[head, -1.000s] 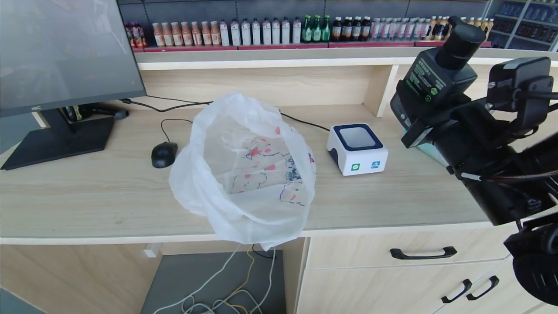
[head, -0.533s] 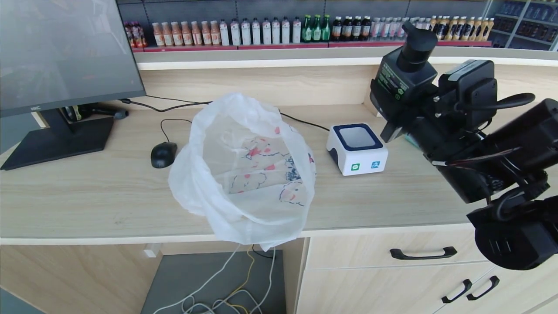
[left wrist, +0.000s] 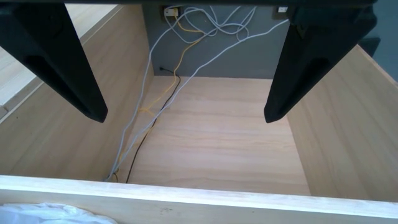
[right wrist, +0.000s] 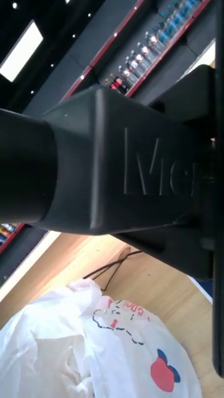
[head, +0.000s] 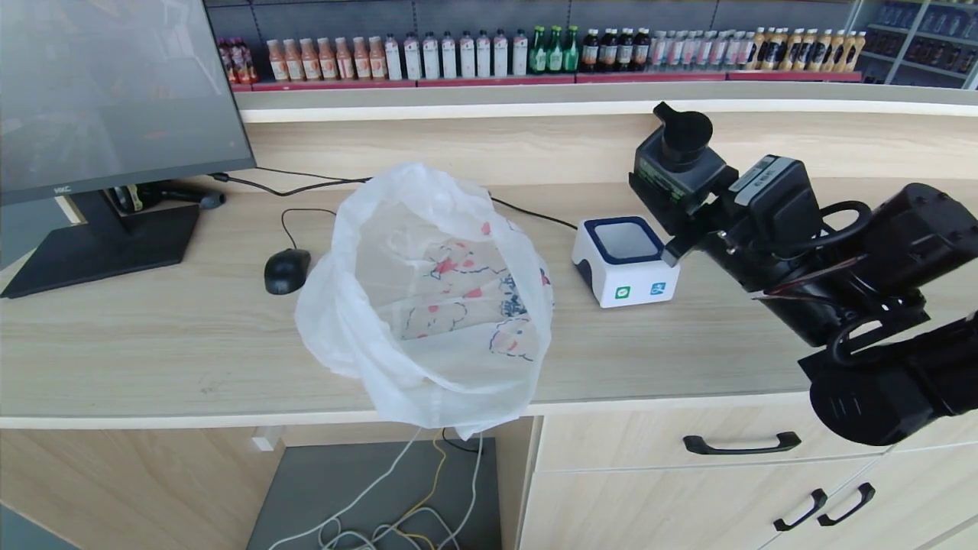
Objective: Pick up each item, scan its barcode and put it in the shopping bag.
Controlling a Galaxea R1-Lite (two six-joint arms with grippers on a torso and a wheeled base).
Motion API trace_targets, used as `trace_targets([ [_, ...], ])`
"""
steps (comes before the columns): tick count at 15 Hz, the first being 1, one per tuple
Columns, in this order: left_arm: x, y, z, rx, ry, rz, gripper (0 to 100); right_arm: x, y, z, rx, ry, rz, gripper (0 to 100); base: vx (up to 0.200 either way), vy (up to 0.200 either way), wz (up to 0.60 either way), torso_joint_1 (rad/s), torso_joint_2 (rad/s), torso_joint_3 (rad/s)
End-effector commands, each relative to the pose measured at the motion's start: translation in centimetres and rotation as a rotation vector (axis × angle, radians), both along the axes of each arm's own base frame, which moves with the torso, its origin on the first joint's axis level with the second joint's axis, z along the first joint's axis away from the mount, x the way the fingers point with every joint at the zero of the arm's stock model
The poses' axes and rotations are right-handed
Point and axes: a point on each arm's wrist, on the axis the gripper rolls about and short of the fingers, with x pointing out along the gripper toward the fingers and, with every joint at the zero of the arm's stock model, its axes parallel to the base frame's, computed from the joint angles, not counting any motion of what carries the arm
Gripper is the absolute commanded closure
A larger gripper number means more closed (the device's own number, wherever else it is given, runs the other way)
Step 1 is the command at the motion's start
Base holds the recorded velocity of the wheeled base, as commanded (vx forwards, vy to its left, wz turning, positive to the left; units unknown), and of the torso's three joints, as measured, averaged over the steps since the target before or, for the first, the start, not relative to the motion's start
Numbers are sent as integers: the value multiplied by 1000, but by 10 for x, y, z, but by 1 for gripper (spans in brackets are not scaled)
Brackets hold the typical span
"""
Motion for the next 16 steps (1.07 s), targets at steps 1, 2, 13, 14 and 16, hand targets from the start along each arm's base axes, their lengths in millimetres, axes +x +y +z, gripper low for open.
trace_targets([
  [1, 0, 0, 0, -1, 0, 0, 0, 15, 0, -7, -20, -1, 5, 100, 0, 0, 0, 0, 0, 0],
  [2, 0, 0, 0, -1, 0, 0, 0, 21, 3, -6, -26, -21, 26, 100, 0, 0, 0, 0, 0, 0],
  [13, 0, 0, 0, -1, 0, 0, 0, 51, -1, -18, -92, -56, 74, 100, 0, 0, 0, 0, 0, 0],
  [14, 0, 0, 0, -1, 0, 0, 0, 52, -1, -18, -93, -57, 72, 100, 0, 0, 0, 0, 0, 0],
  [16, 0, 0, 0, -1, 0, 0, 0, 52, -1, -19, -106, -63, 84, 100, 0, 0, 0, 0, 0, 0],
])
